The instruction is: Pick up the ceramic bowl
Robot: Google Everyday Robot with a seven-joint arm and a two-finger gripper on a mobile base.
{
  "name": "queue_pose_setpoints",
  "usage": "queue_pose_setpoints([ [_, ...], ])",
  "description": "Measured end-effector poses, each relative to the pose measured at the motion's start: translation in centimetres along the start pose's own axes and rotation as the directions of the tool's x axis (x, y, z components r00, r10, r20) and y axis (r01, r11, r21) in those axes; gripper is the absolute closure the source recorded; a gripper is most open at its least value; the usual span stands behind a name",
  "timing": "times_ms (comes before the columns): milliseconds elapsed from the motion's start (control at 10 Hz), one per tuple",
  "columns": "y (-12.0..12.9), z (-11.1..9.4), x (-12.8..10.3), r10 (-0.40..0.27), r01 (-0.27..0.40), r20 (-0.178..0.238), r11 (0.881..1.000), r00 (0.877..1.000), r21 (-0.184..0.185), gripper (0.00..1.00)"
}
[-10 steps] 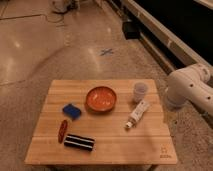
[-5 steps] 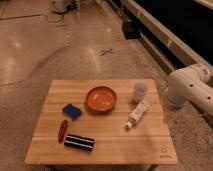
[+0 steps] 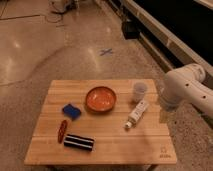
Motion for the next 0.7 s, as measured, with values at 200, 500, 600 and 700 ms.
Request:
queue_pose_setpoints([
  [200,-1.5,1.8,-4.2,-0.075,0.075,0.043,0.997,0.996,-0.013,0.35],
  [500,-4.7,4.2,-9.0,-0.152,0.152,0.078,0.988,0.985,0.010,0.35],
  [600,-6.0,4.9,-10.2,-0.166,0.164,0.087,0.986,0.982,0.028,0.35],
  [700,-6.9,5.3,-10.8,-0.172,0.169,0.093,0.985,0.981,0.043,0.35],
])
